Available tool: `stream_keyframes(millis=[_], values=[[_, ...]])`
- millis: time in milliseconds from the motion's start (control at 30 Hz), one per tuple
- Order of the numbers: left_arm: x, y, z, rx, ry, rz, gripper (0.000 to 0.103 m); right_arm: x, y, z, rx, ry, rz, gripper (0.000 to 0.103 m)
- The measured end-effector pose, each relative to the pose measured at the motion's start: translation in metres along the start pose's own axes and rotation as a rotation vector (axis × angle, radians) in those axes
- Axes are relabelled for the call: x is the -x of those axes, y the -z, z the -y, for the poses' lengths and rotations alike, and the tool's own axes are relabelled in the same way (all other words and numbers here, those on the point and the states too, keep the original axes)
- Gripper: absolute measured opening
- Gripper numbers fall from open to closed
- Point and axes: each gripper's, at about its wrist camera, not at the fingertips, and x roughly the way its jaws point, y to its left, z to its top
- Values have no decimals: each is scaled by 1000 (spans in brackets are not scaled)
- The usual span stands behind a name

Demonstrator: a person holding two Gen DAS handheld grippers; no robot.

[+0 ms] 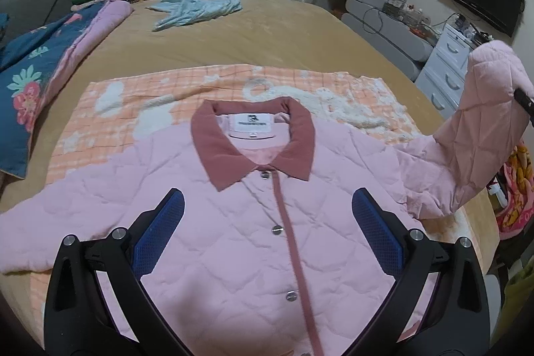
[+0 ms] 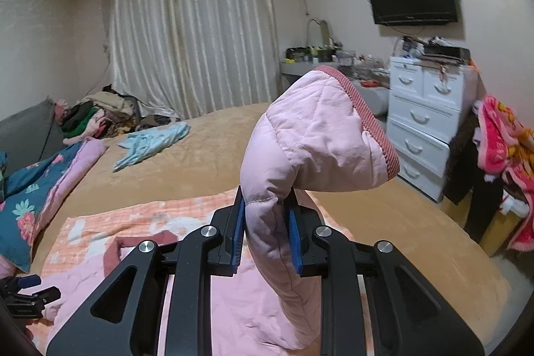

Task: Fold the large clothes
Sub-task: 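Carry the sleeve across the jacket body toward the other sleeve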

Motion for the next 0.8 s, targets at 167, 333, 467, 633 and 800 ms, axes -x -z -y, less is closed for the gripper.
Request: stream_keyframes(millis=[167, 333, 467, 633, 800], values=[[11, -5, -16, 14, -25, -14, 94, -2, -12, -37, 23, -53, 3, 21], [21, -15, -32, 33, -33, -1, 94, -2, -20, -80, 68, -99, 4, 21], [24, -19, -50, 48, -26, 5, 94, 1, -12, -119, 103, -138, -1, 21], [24, -15, -74, 87, -7, 10, 94, -10, 6, -157, 151, -174, -26, 21], [14, -3, -96, 126, 10, -1, 94, -18, 27, -182, 193, -202, -33, 21]])
